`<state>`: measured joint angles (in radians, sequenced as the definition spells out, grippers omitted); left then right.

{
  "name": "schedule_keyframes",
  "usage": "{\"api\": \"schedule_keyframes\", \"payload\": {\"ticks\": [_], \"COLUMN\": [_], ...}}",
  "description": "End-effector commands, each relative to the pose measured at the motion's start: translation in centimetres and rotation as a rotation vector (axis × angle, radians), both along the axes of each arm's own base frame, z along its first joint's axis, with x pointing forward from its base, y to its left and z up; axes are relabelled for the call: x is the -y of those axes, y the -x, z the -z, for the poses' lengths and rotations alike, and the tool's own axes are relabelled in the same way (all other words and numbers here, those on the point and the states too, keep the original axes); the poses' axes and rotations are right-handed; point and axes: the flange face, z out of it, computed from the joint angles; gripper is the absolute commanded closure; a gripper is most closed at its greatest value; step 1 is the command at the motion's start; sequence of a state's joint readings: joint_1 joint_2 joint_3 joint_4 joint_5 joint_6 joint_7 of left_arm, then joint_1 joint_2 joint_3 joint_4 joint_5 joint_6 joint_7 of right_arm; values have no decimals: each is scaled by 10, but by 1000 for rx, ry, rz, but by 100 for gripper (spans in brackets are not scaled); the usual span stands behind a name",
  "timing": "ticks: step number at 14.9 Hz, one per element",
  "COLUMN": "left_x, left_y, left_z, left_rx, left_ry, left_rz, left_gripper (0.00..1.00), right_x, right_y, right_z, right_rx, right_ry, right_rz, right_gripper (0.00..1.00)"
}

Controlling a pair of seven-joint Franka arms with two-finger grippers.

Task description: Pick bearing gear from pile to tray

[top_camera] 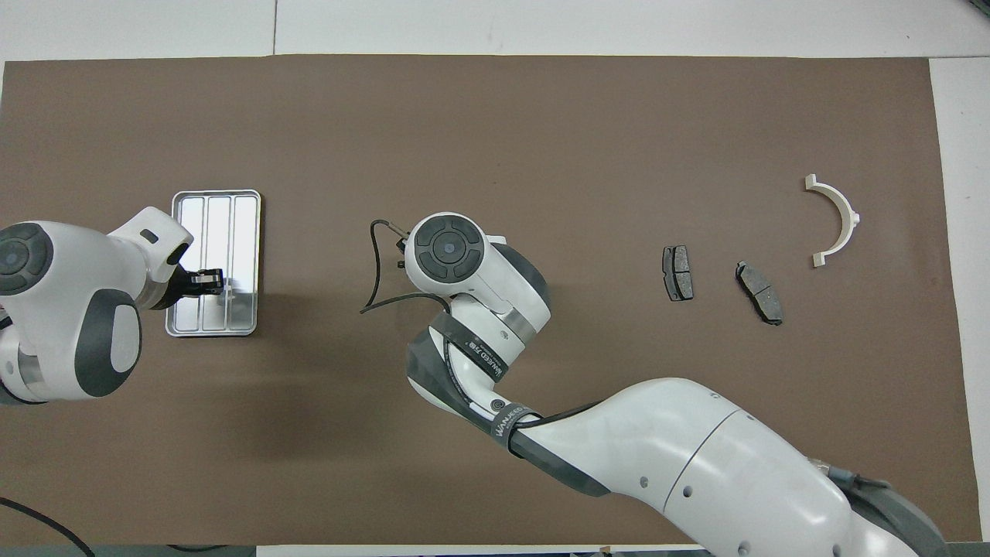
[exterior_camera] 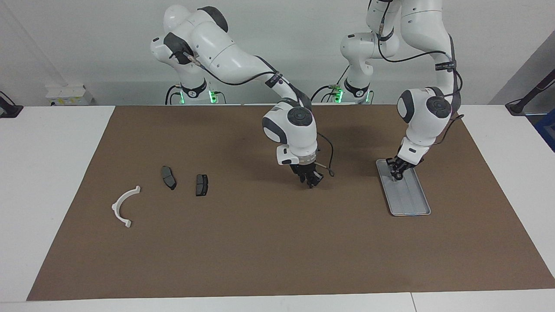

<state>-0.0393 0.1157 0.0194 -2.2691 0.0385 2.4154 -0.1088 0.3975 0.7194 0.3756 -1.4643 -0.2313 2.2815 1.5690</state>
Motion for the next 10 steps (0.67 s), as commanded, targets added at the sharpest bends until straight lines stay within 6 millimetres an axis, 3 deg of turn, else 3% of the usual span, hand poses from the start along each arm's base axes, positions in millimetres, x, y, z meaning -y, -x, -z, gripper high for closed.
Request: {"api": "schedule_keyframes", "payload": {"ticks": [1, 3, 7, 8, 9, 10], "left_x": [-2, -3, -4, -5, -5, -3], "left_y": [10, 12, 15, 15, 16, 14], "left_z": [6, 9, 14, 13, 14, 12], "left_rx": [10, 3, 3, 3, -2, -11], "left_ry": [-4, -4, -4, -4, -5, -6], "left_rz": [-7, -7, -2, -1, 7, 24], "left_gripper": [100, 100, 100, 64, 9, 0], "right_x": [9, 16, 63, 77, 95, 114], "right_y": [-5, -12, -47, -55, -62, -69], "right_z": [-19, -27, -67, -79, -91, -99], "right_rx": [2, -6, 3, 14, 21, 21], "right_ry": [36, 55, 95, 95, 103, 120], "right_rz": [20, 23, 1, -22, -53, -101], "right_gripper": [0, 0, 0, 0, 0, 0]}}
